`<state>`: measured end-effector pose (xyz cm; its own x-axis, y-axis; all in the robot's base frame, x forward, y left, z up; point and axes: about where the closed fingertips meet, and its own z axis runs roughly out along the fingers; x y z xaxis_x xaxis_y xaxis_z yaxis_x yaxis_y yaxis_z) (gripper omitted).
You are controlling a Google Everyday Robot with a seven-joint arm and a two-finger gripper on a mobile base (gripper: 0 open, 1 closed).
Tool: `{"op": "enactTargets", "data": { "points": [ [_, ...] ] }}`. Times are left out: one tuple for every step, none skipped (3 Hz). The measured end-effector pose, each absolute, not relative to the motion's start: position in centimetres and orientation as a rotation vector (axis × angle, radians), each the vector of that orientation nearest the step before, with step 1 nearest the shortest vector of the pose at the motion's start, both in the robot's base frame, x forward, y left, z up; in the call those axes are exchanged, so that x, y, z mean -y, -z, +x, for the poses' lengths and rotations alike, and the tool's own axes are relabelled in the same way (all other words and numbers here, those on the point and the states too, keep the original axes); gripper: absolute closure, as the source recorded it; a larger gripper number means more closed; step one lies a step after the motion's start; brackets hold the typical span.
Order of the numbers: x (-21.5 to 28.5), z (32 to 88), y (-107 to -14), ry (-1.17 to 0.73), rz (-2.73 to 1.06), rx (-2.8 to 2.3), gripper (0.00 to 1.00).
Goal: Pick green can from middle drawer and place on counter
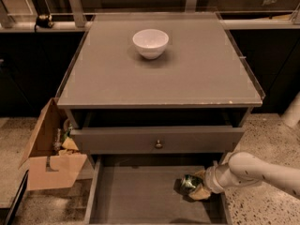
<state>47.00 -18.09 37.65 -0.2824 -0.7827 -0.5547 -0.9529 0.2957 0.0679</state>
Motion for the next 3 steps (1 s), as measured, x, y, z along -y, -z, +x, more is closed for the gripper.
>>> {"op": "enactTargets", "data": {
  "points": [
    [18.0, 45.9, -41.3, -0.518, -1.497, -2.079, 1.00],
    [18.3, 44.7, -45.2, -0.481, -1.417, -2.038, 1.00],
    [18.5, 44.4, -49.1, -0.428, -1.324, -2.018, 1.00]
  ]
}}
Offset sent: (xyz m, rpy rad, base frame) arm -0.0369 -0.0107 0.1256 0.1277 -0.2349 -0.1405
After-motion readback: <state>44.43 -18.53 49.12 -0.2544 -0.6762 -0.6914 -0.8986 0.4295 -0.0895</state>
